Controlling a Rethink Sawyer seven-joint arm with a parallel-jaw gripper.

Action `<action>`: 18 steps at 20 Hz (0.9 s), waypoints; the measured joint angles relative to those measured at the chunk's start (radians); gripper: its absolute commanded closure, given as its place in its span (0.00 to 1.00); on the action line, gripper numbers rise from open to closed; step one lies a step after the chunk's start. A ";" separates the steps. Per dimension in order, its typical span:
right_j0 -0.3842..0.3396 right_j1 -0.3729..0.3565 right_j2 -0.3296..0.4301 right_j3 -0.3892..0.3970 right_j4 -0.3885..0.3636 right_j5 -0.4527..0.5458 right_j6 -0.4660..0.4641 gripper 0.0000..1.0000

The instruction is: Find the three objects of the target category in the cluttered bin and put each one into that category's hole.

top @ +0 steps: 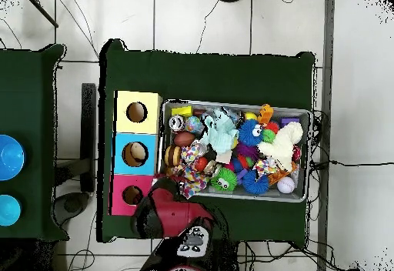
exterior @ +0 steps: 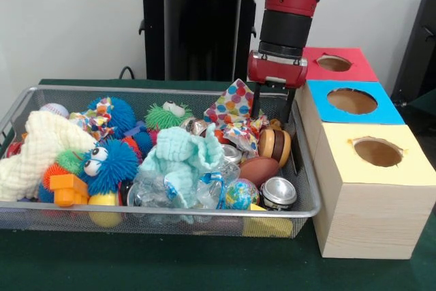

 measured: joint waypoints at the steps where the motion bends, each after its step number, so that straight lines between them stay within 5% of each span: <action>1: 0.000 0.012 0.000 0.000 0.010 0.000 0.000 0.00; 8: -0.015 0.046 0.010 0.000 0.022 0.008 0.000 0.00; 18: -0.154 0.062 0.123 -0.007 0.022 0.112 0.000 0.00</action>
